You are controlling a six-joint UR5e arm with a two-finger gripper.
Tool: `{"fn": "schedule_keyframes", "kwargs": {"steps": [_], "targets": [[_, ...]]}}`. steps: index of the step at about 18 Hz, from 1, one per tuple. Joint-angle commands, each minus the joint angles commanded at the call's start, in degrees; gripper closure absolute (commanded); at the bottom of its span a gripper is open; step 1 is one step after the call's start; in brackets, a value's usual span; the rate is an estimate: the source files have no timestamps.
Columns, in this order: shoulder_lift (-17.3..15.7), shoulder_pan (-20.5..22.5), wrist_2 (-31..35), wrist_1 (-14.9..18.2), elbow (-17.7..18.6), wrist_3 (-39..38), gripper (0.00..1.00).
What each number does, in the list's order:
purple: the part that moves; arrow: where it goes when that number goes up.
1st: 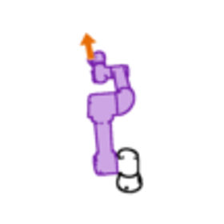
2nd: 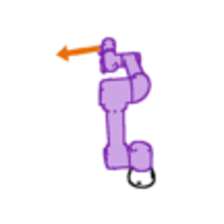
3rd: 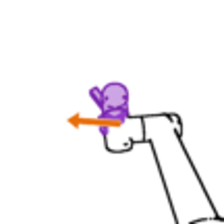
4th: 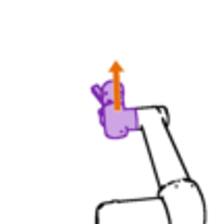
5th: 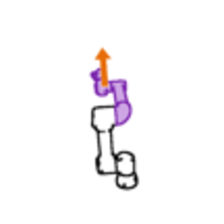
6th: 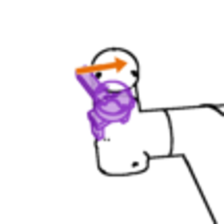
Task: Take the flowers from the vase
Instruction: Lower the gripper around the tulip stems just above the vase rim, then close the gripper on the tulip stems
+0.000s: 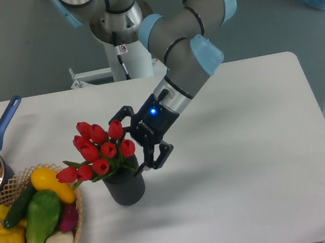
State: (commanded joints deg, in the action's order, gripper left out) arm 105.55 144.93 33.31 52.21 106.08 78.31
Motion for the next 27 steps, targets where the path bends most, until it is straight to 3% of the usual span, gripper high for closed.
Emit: {"fn": "schedule_keyframes", "kwargs": {"steps": [13,27], "targets": [[1.06,-0.35,-0.53,-0.35,0.00,1.32,0.13],[1.06,-0.18,-1.93,-0.35,0.17,3.08,0.47]]}}
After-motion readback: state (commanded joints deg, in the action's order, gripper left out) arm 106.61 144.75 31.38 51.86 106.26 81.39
